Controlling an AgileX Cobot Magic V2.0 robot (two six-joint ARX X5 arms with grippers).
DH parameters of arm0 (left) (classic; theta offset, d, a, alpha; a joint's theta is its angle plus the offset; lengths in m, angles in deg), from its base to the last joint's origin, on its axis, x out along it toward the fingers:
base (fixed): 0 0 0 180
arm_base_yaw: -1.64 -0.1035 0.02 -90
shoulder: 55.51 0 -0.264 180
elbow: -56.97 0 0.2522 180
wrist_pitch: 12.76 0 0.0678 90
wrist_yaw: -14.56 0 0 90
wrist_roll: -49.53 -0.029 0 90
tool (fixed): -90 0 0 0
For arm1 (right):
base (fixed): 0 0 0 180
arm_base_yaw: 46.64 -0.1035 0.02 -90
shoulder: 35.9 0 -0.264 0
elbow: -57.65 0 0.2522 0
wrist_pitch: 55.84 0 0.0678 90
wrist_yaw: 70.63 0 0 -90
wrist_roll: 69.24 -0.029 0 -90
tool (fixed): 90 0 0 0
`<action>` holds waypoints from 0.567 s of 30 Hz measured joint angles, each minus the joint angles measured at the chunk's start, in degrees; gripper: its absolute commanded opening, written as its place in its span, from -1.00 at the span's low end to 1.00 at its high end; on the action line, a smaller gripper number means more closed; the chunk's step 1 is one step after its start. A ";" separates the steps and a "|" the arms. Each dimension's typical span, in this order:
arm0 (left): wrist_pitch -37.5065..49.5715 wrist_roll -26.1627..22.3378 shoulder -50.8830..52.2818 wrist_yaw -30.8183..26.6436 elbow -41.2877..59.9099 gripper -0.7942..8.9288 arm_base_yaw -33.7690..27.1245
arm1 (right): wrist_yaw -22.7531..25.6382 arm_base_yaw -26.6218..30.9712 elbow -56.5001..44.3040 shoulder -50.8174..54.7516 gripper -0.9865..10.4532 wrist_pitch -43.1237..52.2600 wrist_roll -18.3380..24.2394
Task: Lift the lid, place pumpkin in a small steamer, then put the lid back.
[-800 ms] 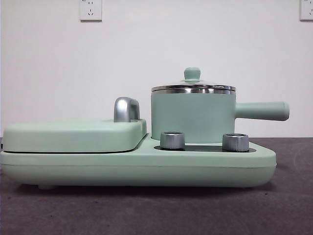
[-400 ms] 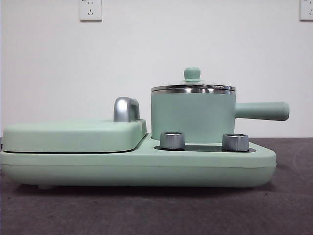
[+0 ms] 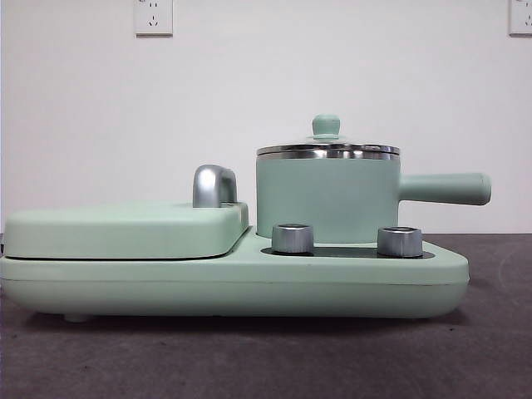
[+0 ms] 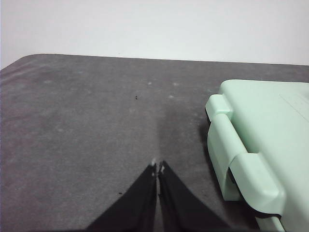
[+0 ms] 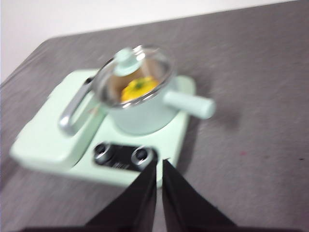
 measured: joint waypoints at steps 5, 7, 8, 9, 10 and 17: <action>0.02 0.00 0.00 0.00 0.00 -0.82 0.00 | 0.11 9.03 -8.90 1.25 -0.80 13.53 2.97; 0.00 0.00 0.00 0.00 0.00 -0.82 0.00 | 0.11 11.96 -14.34 1.73 -0.80 22.75 4.94; 0.00 0.00 0.00 0.00 0.00 -0.82 0.00 | 0.15 12.98 -16.76 1.97 -0.80 26.77 5.73; 0.00 0.00 0.00 0.00 0.00 -0.82 0.00 | 0.24 14.05 -19.63 2.40 -0.80 31.36 6.60; 0.00 0.00 0.00 0.00 0.00 -0.82 0.00 | 0.94 15.02 -22.47 2.89 -0.80 35.69 7.32; 0.00 0.00 0.00 0.00 0.00 -0.82 0.00 | 10.03 16.61 -37.03 8.44 -0.80 49.18 9.57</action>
